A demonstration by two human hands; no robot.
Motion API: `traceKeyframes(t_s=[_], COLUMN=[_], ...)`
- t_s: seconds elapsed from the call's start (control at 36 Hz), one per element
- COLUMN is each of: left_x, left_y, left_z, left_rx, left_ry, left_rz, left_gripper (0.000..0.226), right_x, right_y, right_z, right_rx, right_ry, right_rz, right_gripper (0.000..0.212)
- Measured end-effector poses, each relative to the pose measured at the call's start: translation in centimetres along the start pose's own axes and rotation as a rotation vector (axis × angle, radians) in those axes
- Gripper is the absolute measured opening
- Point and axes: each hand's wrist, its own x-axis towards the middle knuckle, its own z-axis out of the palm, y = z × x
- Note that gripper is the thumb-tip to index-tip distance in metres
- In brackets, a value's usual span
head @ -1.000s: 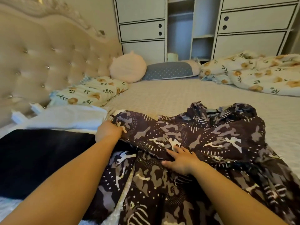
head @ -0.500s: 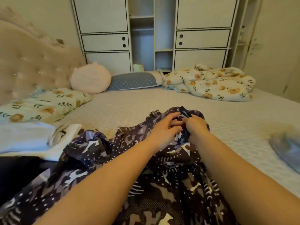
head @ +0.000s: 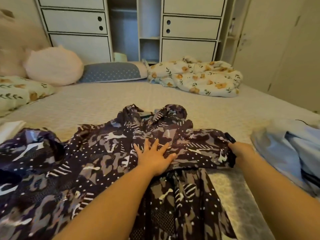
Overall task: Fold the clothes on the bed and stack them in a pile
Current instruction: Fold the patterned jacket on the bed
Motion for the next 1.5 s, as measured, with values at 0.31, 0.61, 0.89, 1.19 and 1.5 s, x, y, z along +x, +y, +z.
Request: traceKeyframes(t_s=[0.31, 0.61, 0.89, 1.19, 1.5], left_x=[-1.9, -3.4, -2.1, -0.1, 1.8], left_y=[1.9, -0.8, -8.3, -4.7, -5.4], left_z=[-7.2, -13.5, -7.5, -2.6, -0.3], left_rx=[-0.940, -1.275, -0.363, -0.189, -0.086], left_ry=[-0.037, 0.203, 0.137, 0.296, -0.035], left_rz=[0.031, -0.364, -0.343, 0.054, 0.071], left_gripper=[0.064, 0.035, 0.033, 0.056, 0.068], right_x=[-4.5, -14.1, -7.7, -6.5, -5.7], right_y=[-5.7, -9.9, -2.1, 0.7, 2.7], right_z=[3.2, 9.1, 13.7, 14.7, 13.9], right_rx=[-0.232, 0.121, -1.400, -1.426, -1.236], right_ry=[-0.025, -0.612, -0.479, -0.149, -0.138], right_rz=[-0.195, -0.492, -0.775, -0.588, -0.458], right_gripper=[0.030, 0.031, 0.064, 0.063, 0.065])
